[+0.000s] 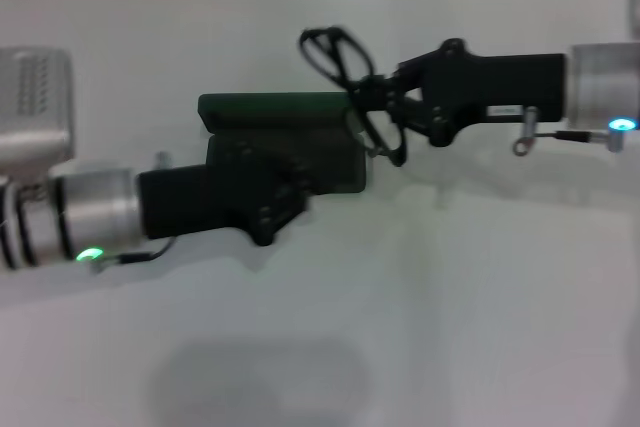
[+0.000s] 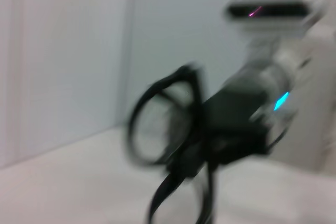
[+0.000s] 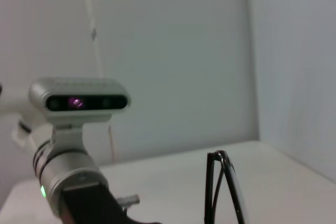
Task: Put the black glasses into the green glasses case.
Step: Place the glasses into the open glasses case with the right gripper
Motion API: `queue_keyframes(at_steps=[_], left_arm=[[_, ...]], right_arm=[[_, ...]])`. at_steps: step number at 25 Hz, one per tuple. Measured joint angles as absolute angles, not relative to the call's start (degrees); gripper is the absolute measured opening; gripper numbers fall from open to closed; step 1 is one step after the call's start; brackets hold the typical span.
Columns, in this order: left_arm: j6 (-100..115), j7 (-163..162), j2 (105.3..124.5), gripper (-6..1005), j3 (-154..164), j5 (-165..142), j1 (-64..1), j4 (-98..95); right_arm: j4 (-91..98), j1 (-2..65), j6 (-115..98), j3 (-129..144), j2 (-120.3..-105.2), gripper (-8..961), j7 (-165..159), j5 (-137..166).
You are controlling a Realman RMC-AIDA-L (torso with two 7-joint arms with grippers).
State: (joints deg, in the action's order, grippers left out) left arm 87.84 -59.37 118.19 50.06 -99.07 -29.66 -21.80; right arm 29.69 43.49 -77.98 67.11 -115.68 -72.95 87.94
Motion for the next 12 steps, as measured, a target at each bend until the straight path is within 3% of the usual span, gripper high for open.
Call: queue_keyframes(at_steps=[12], left_arm=[[80.69,-57.22,116.1,47,49.74,-99.1,-21.92,-24.11]], right_arm=[[31.89,51.01,-59.93,89.05,-116.19,88,-72.99,84.82]])
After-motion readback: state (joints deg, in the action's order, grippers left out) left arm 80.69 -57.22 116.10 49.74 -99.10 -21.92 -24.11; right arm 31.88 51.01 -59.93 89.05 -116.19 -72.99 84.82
